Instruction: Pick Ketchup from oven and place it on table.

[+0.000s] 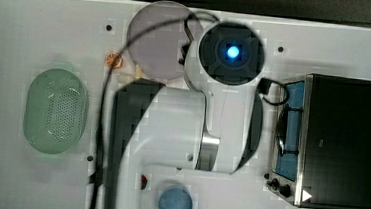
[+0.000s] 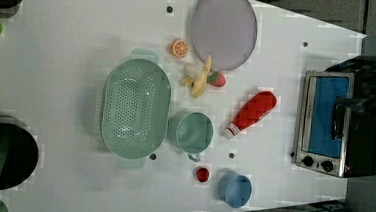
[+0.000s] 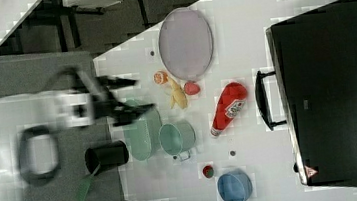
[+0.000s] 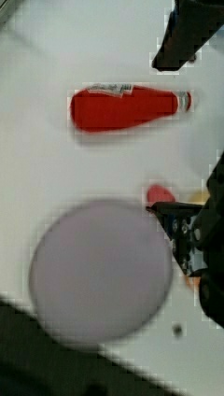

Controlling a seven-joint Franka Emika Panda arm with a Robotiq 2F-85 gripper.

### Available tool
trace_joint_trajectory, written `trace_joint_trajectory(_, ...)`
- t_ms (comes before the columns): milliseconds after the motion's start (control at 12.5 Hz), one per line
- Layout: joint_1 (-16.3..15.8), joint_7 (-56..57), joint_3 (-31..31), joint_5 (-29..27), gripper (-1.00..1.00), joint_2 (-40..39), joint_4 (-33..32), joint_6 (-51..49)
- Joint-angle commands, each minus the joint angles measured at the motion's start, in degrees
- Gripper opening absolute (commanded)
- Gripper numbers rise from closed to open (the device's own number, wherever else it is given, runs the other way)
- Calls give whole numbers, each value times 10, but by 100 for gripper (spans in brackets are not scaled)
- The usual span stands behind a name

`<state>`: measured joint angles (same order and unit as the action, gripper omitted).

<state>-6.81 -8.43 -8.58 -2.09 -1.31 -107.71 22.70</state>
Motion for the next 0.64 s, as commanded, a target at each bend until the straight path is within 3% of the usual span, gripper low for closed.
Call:
trace_joint_trajectory(80,4,-23,9,4,100,12,77,-95)
trace_joint_trajectory(400,5,-23,8,6,100,12,157,-186)
trace_joint_trajectory(640,6,-23,5,6,100,12,175,-244)
